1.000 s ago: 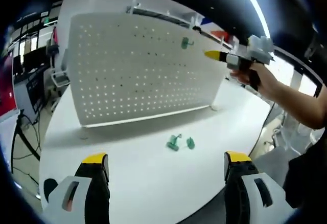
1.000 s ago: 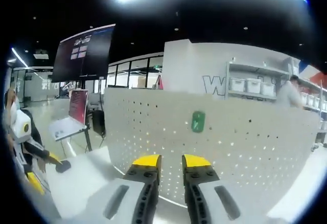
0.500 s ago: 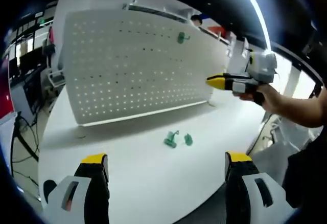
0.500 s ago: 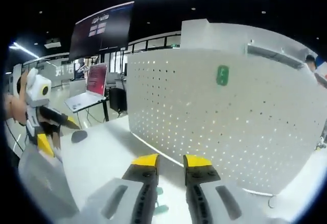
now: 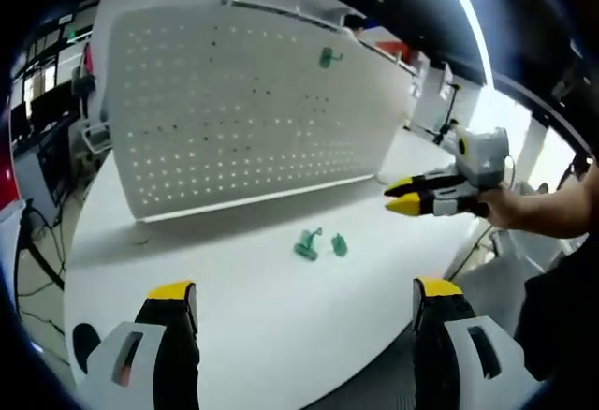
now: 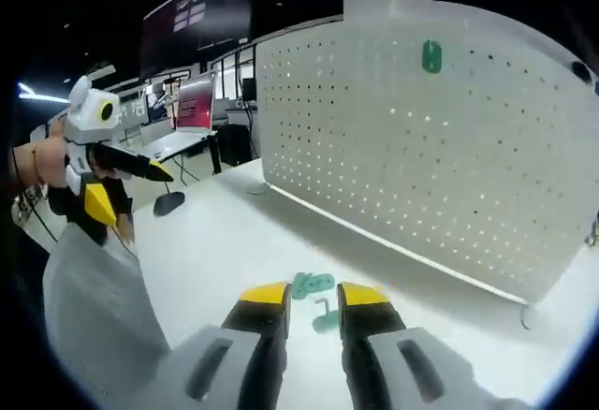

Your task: Insert the hook assembly into the mounting plate slot until the hook locks in place.

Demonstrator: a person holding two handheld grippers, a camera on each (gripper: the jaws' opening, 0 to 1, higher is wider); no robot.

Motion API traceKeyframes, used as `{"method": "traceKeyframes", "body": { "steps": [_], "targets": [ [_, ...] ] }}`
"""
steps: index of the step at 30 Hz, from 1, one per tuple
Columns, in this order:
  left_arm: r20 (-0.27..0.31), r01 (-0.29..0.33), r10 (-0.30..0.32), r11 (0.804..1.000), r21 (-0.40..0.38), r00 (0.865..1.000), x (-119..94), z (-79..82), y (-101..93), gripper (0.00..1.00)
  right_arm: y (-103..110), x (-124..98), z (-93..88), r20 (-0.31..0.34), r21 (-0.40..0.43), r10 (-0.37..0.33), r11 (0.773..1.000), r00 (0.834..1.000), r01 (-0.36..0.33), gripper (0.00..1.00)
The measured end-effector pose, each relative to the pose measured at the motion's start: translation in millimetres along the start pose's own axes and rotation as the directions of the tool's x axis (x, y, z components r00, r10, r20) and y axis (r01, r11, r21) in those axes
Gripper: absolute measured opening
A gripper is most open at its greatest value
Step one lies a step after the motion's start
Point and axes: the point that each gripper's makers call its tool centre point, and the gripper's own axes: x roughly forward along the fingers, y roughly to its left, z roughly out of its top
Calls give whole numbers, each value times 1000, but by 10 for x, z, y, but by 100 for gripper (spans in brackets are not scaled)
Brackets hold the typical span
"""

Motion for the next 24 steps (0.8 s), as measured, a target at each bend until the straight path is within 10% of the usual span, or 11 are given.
{"method": "traceKeyframes", "body": {
  "steps": [24],
  "targets": [
    [-67, -6, 1, 997, -73, 998, 87, -272, 116, 96, -96, 630, -502, -158, -91, 127, 986, 979, -143, 14]
  ]
}}
